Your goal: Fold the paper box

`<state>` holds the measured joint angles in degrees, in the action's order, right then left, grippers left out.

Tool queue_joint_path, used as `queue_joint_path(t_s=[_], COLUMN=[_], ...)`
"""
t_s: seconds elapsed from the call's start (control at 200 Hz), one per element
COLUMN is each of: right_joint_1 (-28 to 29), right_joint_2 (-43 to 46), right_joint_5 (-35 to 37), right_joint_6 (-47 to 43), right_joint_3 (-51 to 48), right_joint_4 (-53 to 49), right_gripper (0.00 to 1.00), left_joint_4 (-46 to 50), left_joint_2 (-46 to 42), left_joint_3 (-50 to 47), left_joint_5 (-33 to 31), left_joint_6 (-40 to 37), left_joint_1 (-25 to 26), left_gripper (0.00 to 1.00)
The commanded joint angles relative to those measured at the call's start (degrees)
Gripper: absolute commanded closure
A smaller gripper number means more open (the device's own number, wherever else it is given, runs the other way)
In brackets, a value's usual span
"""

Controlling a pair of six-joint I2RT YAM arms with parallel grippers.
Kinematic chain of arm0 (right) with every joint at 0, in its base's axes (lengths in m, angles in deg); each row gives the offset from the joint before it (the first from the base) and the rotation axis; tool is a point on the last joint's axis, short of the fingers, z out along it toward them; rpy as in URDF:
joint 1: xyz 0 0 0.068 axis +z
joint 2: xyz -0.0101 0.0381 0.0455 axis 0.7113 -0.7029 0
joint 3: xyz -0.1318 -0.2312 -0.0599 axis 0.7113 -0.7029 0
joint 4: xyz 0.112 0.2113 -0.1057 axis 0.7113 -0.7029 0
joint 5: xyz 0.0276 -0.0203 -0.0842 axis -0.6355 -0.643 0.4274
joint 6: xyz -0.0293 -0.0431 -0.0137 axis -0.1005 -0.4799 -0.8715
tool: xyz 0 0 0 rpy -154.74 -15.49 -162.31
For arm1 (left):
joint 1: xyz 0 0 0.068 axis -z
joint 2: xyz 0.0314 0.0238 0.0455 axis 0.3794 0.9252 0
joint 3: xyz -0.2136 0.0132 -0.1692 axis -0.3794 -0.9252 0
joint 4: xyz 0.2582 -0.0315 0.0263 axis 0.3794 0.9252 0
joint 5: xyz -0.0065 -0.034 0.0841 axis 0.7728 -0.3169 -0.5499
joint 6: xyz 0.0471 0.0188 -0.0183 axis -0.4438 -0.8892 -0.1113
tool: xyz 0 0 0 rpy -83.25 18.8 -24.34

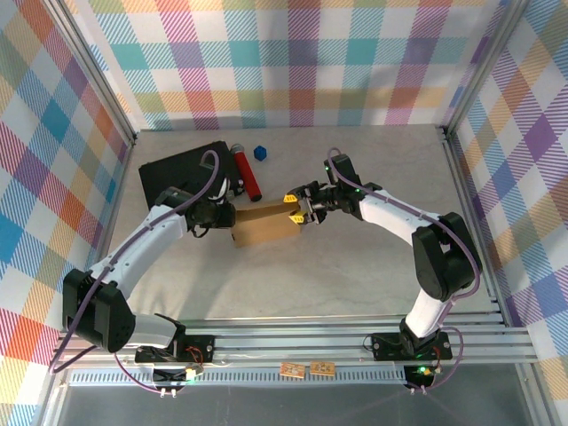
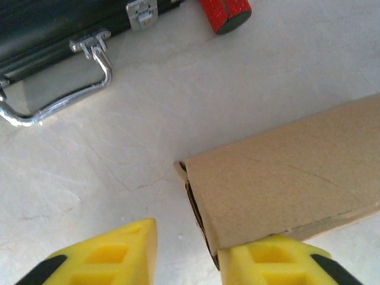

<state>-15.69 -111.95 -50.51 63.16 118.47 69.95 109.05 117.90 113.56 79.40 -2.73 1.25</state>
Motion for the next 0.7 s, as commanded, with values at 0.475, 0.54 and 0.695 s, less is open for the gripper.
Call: queue_joint_path(t_s=[0.475,0.54,0.695], right_joint_1=[0.59,0.63,0.59], right_joint_2=[-0.84,-0.80,-0.54], right_joint_5=[1.61,1.61,1.78], right_joint_6=[-1.51,-1.68,-1.77], right_joint_3=[-1.94,-2.01,-2.21], right_joint_4=[-2.68,-2.79,-2.81], right_gripper=[0.62,0.62,0.63], left_joint_4=[-6.84,-9.41,-17.79], left_joint_2=[-9.41,-9.85,-11.26], left_joint_3=[-5.18,-7.18,-12.85], left_joint_5=[21.64,22.81,23.57], left_joint_6=[53.79,58.32,67.87], left_joint_1=[-6.63,-7.64,-9.26], left_gripper=[0.36,0.36,0.36])
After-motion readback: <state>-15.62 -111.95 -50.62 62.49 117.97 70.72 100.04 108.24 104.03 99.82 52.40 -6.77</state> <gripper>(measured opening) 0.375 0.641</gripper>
